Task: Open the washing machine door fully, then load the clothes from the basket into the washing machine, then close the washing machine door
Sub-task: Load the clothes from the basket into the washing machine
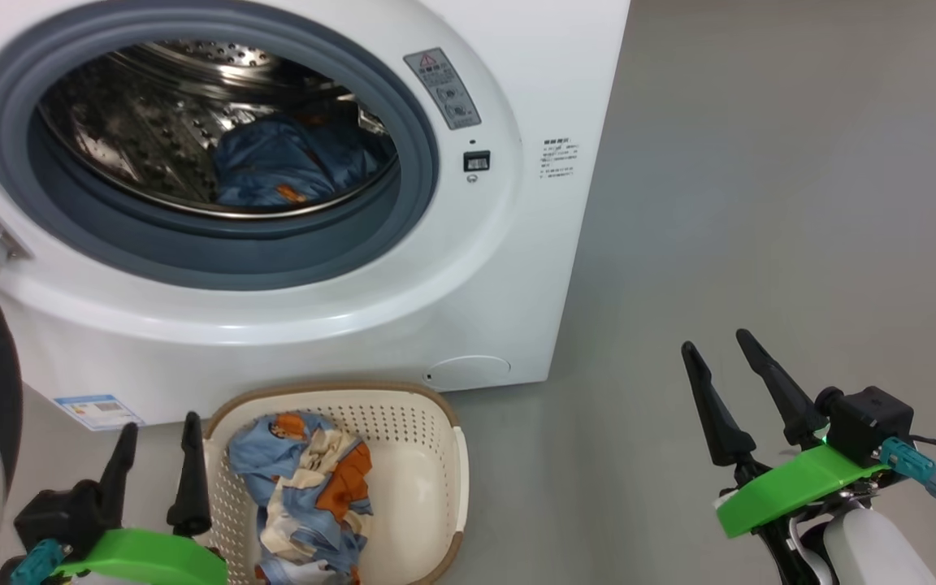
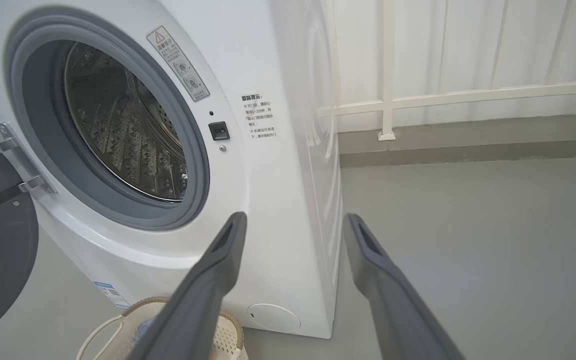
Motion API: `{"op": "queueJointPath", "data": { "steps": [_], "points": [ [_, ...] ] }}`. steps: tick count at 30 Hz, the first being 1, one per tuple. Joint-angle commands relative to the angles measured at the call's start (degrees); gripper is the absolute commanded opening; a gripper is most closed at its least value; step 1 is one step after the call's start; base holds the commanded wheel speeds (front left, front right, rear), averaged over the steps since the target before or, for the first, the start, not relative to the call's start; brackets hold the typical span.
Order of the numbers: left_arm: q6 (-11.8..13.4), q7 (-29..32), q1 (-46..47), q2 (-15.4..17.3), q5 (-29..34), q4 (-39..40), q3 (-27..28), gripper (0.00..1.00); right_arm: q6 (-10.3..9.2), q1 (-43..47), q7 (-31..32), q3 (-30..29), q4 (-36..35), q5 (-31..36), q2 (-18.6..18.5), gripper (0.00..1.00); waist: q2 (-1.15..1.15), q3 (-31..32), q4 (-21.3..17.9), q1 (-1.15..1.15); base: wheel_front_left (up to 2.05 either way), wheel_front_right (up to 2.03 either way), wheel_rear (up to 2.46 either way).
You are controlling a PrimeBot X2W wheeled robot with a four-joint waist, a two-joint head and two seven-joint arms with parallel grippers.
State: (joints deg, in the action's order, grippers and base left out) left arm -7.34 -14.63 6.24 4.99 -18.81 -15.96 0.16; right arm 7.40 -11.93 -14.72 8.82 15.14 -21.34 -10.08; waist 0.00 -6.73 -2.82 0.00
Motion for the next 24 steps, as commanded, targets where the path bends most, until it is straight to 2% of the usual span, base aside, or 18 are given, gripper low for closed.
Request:
{"op": "queueJointPath", "data": {
  "steps": [1,8,17,24],
  "points": [
    [-0.14,-0.37,2.72,1.85,-0.40,0.10,1.39,1.00,0.09,-1.89,-0.28,1.31,-1.53,-0.20,0.12,1.00,0.00,-1.24,-0.61,0.00,0.00,0.00,0.00],
    [-0.14,-0.15,7.64,4.62,-3.22,-10.58,-2.17,1.00,0.09,-3.64,-0.28,1.41,-2.24,-0.02,1.58,1.00,0.00,-6.31,-2.18,0.00,0.00,0.00,0.00],
    [-0.14,0.04,17.88,9.39,-7.55,-23.28,-9.22,1.00,0.09,-7.36,-0.28,1.77,-3.98,0.19,4.25,1.00,0.00,-15.93,-4.63,0.00,0.00,0.00,0.00],
    [-0.14,-0.17,23.21,11.49,-11.17,-29.80,-13.77,1.00,0.09,-9.76,-0.28,1.71,-4.83,0.81,5.52,1.00,0.00,-22.13,-5.98,0.00,0.00,0.00,0.00]
  ]
}}
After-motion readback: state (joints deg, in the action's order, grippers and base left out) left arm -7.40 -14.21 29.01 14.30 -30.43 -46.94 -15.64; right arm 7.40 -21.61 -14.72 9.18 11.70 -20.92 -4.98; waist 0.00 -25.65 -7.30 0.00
